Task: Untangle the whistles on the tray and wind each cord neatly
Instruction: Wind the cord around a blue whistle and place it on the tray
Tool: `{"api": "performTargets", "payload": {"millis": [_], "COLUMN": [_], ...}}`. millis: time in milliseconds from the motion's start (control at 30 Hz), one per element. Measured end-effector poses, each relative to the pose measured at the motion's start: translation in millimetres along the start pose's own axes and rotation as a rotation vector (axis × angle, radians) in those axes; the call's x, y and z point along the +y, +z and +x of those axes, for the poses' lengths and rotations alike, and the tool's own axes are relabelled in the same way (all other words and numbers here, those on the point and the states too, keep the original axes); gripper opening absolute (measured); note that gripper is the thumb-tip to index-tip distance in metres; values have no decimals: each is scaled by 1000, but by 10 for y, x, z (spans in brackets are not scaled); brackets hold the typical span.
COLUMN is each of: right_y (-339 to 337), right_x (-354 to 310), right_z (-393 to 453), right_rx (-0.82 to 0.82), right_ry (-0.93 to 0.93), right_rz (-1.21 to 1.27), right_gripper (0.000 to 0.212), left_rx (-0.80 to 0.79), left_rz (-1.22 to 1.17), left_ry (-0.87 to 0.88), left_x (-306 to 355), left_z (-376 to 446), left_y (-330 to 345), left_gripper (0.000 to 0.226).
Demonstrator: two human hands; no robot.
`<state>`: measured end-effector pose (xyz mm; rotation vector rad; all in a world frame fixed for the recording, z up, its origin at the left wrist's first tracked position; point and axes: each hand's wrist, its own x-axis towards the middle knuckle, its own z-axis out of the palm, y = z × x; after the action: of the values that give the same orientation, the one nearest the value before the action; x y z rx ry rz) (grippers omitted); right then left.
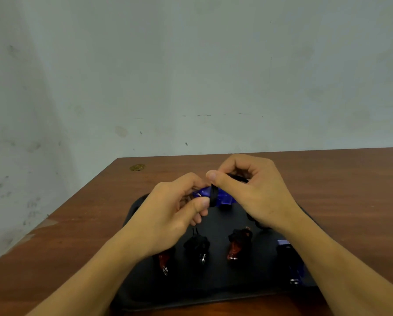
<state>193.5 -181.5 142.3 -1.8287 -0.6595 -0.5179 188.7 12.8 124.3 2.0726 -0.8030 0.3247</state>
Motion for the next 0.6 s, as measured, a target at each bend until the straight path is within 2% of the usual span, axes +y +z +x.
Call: {"api": "performTargets", "payload": {"millis": [100, 167, 433, 600], "right_y": [-24, -34, 4, 58], "right_x": [-2, 29, 65, 67], "right_z": [0, 7, -11, -18], "right_rx": [-3, -26, -98, -70], "right_ry": [65, 122, 254, 354], "right_rz": [76, 136, 450, 378], "right_gripper": [28, 28, 31, 41], "left_rx": [-40, -59, -53, 12], "left_rz": [-106, -190, -505, -591], "left_ry": [21, 20, 22, 23], "left_x": [34, 57, 115, 149], "left_z": [-23, -40, -41, -39], "left_y": [25, 40, 75, 63], "left_gripper": [18, 13, 14, 17]}}
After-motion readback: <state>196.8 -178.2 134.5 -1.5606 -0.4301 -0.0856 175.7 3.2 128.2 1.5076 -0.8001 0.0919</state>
